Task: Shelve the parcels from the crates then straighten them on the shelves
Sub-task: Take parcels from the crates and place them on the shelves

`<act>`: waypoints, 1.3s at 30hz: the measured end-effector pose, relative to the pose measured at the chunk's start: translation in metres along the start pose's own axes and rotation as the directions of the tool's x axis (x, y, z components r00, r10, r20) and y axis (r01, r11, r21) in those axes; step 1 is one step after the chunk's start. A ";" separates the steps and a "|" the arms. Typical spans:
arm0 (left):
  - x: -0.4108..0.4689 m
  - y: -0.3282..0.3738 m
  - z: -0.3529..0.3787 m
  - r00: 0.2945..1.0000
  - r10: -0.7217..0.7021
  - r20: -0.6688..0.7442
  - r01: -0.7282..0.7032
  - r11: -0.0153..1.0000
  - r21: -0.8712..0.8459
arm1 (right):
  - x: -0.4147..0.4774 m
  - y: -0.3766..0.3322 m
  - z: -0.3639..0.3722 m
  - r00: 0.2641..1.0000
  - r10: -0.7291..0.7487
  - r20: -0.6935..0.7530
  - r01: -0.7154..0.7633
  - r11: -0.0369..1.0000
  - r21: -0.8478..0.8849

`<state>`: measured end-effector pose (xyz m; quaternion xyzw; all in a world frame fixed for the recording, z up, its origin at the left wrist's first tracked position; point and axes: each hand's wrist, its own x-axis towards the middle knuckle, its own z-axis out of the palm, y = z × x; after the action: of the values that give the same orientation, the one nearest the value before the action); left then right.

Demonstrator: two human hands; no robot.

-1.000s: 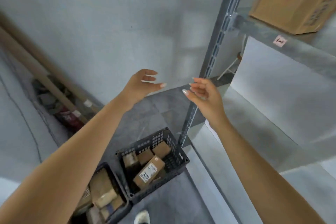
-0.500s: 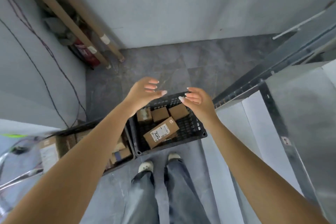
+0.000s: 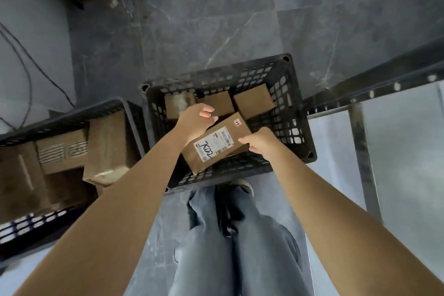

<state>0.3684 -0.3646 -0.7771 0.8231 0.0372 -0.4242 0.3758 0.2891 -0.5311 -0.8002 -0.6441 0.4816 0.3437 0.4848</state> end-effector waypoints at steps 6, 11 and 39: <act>0.095 -0.077 0.057 0.997 -0.050 0.066 0.042 0.992 0.122 | 0.117 0.039 0.041 0.995 0.072 0.071 -0.078 0.994 0.079; 0.125 -0.099 0.074 0.992 -0.095 0.088 0.080 0.984 0.159 | 0.152 0.062 0.055 0.990 0.072 0.118 -0.092 0.980 0.174; -0.262 0.256 -0.165 0.942 0.334 -0.024 -0.327 0.903 -0.279 | -0.381 -0.156 -0.132 0.643 -0.714 -0.278 0.735 0.677 -0.039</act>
<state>0.4086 -0.3726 -0.3777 0.7512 -0.0480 -0.3546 0.5547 0.3209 -0.5373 -0.3690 -0.8039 0.2580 0.0110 0.5358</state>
